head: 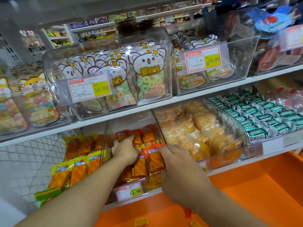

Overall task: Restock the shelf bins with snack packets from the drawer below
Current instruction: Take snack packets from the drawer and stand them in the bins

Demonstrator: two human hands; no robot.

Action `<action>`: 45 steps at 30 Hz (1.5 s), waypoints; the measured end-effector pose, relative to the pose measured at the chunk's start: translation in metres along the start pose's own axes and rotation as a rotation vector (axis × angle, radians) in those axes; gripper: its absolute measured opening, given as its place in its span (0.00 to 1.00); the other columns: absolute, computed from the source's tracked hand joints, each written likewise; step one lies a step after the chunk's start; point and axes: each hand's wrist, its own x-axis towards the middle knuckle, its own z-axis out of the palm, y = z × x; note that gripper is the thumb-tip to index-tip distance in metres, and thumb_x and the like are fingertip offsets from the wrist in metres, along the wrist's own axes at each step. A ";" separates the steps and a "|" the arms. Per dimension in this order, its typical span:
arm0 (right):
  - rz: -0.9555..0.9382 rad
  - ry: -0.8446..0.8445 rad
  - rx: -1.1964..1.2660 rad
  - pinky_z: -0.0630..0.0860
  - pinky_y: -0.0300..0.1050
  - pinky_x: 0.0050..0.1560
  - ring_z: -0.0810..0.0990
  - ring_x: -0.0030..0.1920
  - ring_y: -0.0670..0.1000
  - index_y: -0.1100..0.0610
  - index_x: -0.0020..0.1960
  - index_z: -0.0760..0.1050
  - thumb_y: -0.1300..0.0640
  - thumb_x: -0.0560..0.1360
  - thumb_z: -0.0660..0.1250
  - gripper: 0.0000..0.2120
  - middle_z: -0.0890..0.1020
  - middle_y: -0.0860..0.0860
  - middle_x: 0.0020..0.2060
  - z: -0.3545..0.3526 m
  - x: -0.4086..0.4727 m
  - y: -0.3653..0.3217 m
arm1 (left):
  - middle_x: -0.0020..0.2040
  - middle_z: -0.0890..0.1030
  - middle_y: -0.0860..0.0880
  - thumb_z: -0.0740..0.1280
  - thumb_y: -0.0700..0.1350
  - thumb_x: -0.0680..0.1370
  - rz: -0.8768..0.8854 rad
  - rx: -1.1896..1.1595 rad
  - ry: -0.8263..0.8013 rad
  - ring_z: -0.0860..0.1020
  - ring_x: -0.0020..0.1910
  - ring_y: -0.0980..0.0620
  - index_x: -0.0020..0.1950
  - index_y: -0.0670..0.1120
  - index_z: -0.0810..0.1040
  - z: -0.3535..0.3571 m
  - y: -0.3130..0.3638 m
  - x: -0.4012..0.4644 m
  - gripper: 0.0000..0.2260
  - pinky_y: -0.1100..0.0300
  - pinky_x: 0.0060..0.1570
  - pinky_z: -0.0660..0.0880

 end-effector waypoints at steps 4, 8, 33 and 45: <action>-0.002 0.004 0.007 0.66 0.46 0.76 0.63 0.73 0.48 0.49 0.75 0.65 0.59 0.79 0.65 0.26 0.70 0.43 0.70 0.000 0.000 0.001 | 0.78 0.70 0.47 0.74 0.58 0.76 0.006 -0.102 -0.019 0.59 0.79 0.38 0.82 0.60 0.59 -0.004 -0.005 -0.004 0.37 0.46 0.75 0.63; -0.046 0.049 0.003 0.70 0.45 0.72 0.64 0.71 0.46 0.49 0.72 0.69 0.59 0.76 0.66 0.24 0.72 0.42 0.66 0.002 -0.002 0.003 | 0.78 0.69 0.50 0.75 0.54 0.77 0.090 -0.287 0.027 0.60 0.79 0.42 0.81 0.58 0.63 -0.014 -0.012 -0.030 0.35 0.47 0.78 0.63; 0.231 -0.793 -0.213 0.75 0.50 0.65 0.75 0.70 0.59 0.52 0.75 0.70 0.55 0.76 0.69 0.27 0.77 0.56 0.69 0.206 -0.105 0.060 | 0.50 0.82 0.53 0.75 0.47 0.76 -0.064 -0.518 -0.468 0.81 0.52 0.51 0.56 0.52 0.78 0.215 -0.191 -0.206 0.11 0.57 0.52 0.77; 0.194 -0.736 -0.333 0.72 0.51 0.67 0.66 0.71 0.56 0.43 0.74 0.71 0.55 0.74 0.76 0.31 0.69 0.46 0.73 0.282 -0.109 0.171 | 0.47 0.83 0.49 0.70 0.65 0.67 -0.028 -0.407 -0.495 0.83 0.47 0.46 0.50 0.48 0.77 0.318 -0.181 -0.176 0.22 0.45 0.47 0.79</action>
